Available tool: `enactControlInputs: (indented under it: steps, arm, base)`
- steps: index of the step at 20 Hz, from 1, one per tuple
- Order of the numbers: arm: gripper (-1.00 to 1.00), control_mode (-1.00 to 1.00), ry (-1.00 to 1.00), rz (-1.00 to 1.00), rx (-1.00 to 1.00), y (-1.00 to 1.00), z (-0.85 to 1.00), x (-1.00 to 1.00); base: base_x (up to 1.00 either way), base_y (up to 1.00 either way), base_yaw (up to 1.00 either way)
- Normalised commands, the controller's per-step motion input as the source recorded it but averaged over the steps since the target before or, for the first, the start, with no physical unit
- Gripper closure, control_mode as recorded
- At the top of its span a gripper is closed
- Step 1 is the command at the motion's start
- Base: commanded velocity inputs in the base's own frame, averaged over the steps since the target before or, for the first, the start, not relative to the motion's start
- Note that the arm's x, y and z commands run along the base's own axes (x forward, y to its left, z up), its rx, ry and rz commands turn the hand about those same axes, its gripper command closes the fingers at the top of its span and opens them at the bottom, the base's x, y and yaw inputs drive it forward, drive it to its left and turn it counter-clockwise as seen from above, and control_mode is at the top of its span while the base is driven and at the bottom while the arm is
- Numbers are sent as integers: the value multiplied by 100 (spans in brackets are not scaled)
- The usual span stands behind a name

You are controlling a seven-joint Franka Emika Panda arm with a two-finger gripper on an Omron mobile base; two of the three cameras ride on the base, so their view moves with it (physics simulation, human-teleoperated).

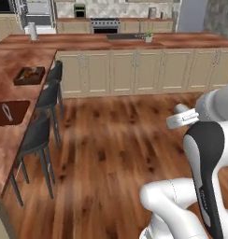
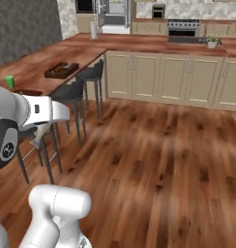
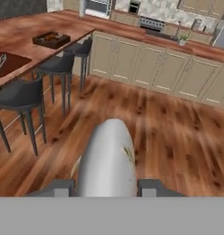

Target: Gather the corn and mushroom from the fridge and place them on a tray on the dining counter. Then gather the chicken drumstick and fish from the fridge and place them on the other tray.

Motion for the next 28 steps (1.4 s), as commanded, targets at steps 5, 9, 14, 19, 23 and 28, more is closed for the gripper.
enactControlInputs:
  steps: [5, 9, 14, 19, 23, 28]
  arm:
    - [100, 100, 0, 0, 0, 0, 0, 0]
    - [100, 100, 0, 0, 0, 0, 0, 0]
    - [100, 100, 0, 0, 0, 0, 0, 0]
    - [100, 100, 0, 0, 0, 0, 0, 0]
    - [100, 100, 0, 0, 0, 0, 0, 0]
    - [100, 100, 0, 0, 0, 0, 0, 0]
  base:
    - [100, -81, 43]
    - [100, -79, 42]
    - [97, -68, 46]
    - [37, -34, 47]
    - [24, -74, 69]
    - [29, -53, 78]
